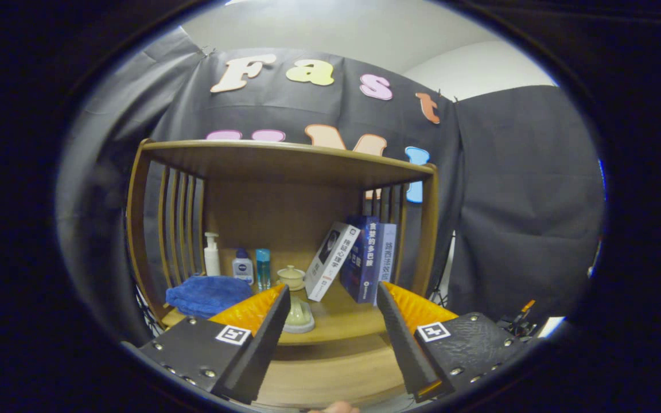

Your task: Pull open the drawer, take out the items inside it, and place them on the countertop above the cabinet.

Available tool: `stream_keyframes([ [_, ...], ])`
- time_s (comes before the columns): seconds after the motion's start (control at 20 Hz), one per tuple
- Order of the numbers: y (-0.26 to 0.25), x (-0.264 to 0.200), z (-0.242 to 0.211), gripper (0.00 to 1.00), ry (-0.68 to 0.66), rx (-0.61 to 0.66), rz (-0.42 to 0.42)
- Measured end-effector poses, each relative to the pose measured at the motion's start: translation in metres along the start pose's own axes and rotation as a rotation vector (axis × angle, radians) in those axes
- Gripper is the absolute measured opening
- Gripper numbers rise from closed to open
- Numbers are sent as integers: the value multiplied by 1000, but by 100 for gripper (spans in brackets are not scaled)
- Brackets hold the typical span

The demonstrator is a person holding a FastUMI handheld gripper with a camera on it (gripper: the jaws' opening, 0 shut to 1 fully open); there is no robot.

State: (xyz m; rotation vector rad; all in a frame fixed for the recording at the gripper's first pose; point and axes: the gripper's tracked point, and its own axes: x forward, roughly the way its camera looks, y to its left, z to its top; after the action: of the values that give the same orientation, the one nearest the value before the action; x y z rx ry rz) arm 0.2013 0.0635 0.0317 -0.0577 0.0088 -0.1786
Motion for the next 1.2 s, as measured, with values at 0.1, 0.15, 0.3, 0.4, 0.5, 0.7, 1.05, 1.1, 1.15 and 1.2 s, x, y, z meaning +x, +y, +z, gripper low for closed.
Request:
stream_keyframes([
  [0.1, -1, -16, -9, 90, 8, -3, -5],
  [0.15, 3, -22, -16, 90, 8, 0, 6],
  [0.3, 11, -42, -46, 90, 26, -1, 48],
  [0.4, 16, -54, -70, 90, 54, 19, 67],
  [0.5, 20, -65, -95, 90, 84, 38, 80],
  [0.7, 20, -85, -143, 90, 144, 49, 78],
  [1.05, 27, -99, -221, 90, 257, 124, 86],
  [1.1, 27, -99, -227, 90, 272, 128, 90],
  [1.15, 28, -102, -231, 91, 281, 129, 95],
  [1.2, 28, -101, -236, 91, 288, 132, 98],
])
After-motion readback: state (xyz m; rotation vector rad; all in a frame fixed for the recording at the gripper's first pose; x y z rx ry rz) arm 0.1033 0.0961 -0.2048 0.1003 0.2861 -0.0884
